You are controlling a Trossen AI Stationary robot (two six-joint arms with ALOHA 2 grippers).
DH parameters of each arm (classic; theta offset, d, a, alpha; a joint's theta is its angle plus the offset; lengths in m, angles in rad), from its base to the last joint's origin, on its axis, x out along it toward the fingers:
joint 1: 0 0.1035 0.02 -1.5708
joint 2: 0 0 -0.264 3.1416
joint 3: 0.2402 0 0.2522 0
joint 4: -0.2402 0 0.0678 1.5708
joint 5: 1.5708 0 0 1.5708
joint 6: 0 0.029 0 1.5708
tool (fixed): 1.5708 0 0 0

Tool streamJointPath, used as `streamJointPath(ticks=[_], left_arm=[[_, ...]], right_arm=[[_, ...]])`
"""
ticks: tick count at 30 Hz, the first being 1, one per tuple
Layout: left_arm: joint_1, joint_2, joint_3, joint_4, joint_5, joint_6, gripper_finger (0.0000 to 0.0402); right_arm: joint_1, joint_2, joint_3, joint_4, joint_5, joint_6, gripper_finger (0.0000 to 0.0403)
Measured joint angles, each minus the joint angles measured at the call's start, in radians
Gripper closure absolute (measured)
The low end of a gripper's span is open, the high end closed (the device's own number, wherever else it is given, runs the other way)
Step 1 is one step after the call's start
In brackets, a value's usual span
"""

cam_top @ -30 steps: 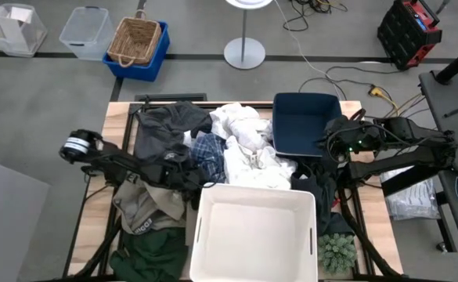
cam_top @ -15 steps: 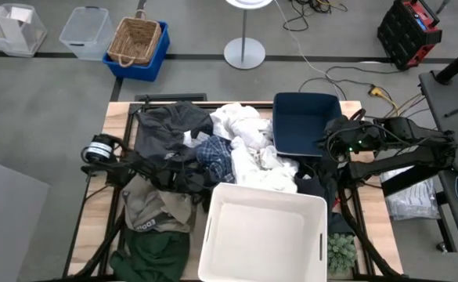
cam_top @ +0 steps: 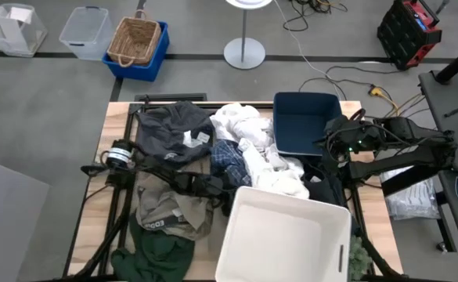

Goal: Sort clothes
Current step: Adjust the clothes

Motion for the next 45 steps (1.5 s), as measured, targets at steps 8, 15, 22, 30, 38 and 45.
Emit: streamJointPath(ticks=[8,15,22,30,38,45], left_arm=[[0.01,0.17,0.277,0.025,0.017,-0.014,0.0248],[0.065,0.213,0.341,0.034,0.045,0.11,0.0248],[0.149,0.195,0.266,0.099,0.07,-0.26,0.0248],[0.209,0.166,0.26,0.06,0.289,-0.339,0.0248],[0.235,0.07,0.167,-0.026,0.399,-0.319,0.0248],[0.245,-0.193,-0.061,-0.06,0.404,-0.246,0.0248]], right_arm=[[0.0,0.005,0.0,0.0,0.0,0.0,0.039],[-0.002,0.005,0.0,0.084,0.007,-0.275,0.039],[-0.002,0.005,0.001,0.164,-0.008,-0.529,0.039],[-0.011,0.01,0.001,0.239,0.04,-0.39,0.039],[-0.011,0.016,0.0,0.209,0.017,-0.298,0.039],[-0.01,0.031,0.0,0.28,-0.301,-0.331,0.039]])
